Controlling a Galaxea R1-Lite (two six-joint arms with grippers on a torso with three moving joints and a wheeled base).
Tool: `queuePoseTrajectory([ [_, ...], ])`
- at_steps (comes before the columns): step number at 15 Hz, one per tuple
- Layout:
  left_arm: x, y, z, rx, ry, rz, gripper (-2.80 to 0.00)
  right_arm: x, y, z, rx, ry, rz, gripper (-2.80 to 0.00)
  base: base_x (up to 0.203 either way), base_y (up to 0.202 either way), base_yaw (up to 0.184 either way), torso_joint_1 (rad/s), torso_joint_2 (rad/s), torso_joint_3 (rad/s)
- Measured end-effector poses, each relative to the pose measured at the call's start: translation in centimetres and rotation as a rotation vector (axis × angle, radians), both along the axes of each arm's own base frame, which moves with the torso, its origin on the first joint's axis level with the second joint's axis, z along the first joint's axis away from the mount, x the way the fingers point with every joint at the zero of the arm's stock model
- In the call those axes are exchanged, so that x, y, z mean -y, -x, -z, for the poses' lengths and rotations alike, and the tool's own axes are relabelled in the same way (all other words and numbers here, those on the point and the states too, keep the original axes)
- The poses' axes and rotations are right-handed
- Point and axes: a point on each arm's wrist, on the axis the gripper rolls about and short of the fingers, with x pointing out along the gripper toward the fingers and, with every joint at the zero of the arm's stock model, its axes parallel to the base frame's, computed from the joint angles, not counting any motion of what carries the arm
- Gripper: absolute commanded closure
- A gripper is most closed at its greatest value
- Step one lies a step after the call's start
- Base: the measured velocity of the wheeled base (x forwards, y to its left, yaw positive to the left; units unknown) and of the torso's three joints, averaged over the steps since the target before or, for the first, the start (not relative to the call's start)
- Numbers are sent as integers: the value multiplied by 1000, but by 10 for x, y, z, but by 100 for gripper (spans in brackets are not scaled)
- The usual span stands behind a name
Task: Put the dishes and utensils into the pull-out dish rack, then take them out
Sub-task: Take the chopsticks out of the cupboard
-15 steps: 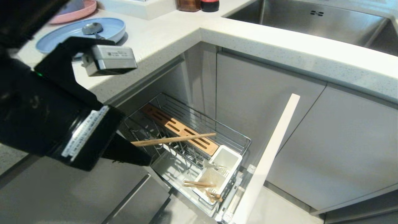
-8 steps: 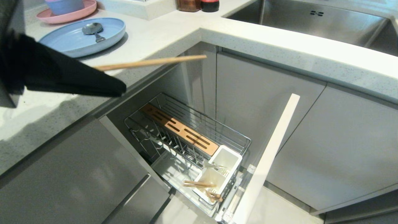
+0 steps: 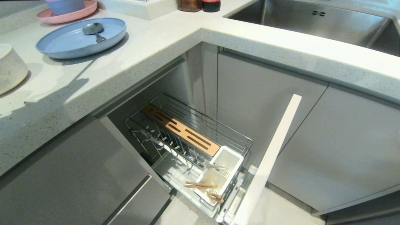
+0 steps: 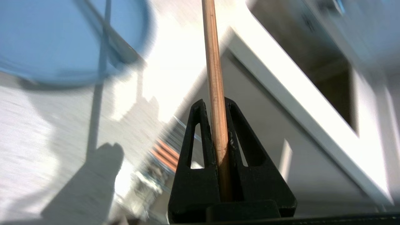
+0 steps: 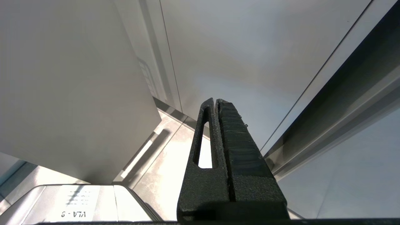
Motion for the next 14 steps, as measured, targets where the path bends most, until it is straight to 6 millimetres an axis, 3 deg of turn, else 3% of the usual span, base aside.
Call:
queuePoseTrajectory([
  [4,-7,-28,-5,53,67,-246,0,0,0,0,0,0,0,0,0,0,0,0,0,0],
  [8,-1,-64,3,30,104,-457,0,0,0,0,0,0,0,0,0,0,0,0,0,0],
  [14,14,-103,23,-39,146,-559,0,0,0,0,0,0,0,0,0,0,0,0,0,0],
])
